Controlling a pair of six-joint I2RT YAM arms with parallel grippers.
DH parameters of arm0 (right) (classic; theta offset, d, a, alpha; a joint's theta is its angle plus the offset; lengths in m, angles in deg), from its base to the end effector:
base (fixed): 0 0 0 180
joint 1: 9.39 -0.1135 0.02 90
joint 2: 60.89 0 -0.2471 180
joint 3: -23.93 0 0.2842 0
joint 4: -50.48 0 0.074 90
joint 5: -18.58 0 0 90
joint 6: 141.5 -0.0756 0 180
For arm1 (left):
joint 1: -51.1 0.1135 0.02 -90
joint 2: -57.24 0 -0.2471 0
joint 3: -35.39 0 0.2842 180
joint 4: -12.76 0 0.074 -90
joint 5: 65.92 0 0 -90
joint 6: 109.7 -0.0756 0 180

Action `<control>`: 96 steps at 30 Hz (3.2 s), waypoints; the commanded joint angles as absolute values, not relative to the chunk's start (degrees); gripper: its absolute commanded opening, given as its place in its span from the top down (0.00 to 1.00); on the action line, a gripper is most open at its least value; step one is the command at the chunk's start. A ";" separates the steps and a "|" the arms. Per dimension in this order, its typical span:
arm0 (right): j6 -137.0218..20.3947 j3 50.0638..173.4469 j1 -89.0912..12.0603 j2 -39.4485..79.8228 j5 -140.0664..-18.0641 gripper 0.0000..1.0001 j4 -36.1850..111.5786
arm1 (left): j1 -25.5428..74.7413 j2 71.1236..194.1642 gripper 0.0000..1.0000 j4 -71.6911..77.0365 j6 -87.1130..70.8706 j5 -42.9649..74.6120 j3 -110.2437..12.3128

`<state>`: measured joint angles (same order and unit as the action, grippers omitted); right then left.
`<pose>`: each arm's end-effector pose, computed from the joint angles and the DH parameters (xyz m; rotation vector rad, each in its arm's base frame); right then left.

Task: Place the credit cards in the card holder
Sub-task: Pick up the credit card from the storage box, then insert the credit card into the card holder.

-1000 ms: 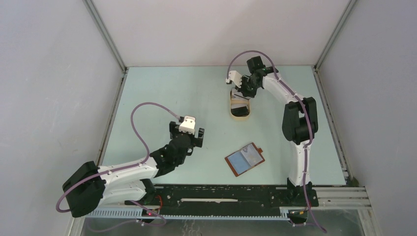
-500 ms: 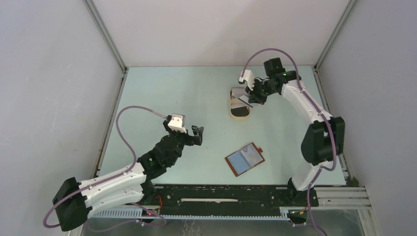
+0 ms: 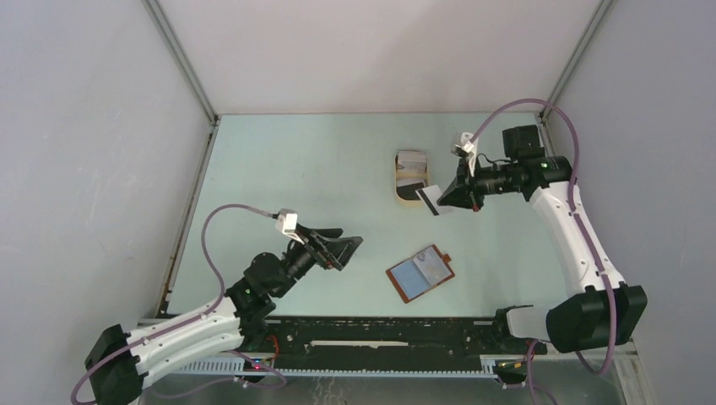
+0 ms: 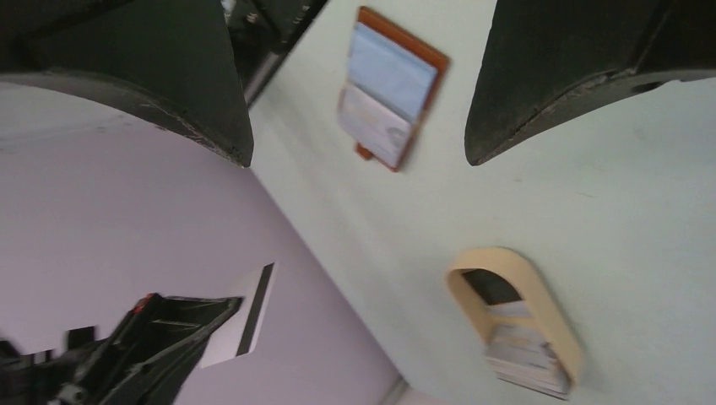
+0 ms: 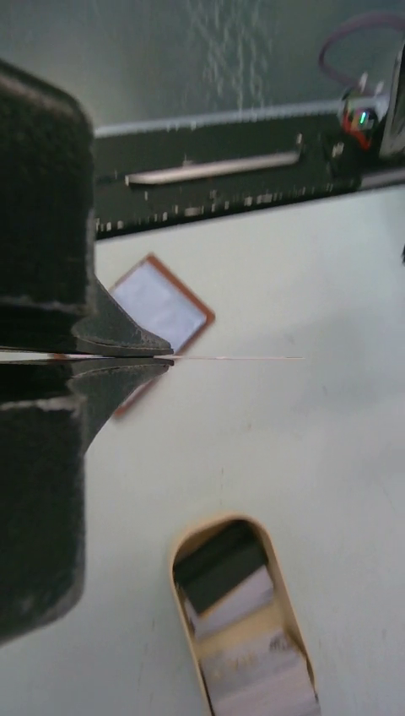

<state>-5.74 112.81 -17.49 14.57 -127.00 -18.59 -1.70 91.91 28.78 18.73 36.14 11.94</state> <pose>0.2885 0.1040 0.3223 -1.2843 1.7559 0.8568 0.1595 -0.1840 0.2111 0.0176 1.5950 -1.1145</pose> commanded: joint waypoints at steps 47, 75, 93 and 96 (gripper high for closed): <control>-9.56 104.81 -31.98 20.14 -148.16 0.86 -24.53 | -10.51 114.47 1.00 49.53 16.04 23.83 -0.80; 5.51 83.24 -26.89 0.72 -113.04 0.30 -3.41 | -8.46 133.14 1.00 71.70 39.71 23.22 11.43; -0.59 84.29 -24.89 17.35 -101.99 0.36 -0.62 | -9.36 153.71 1.00 81.28 50.81 34.62 10.07; -0.90 84.65 -24.70 19.05 -100.92 0.36 -0.48 | -10.23 155.19 1.00 81.48 51.06 34.83 9.12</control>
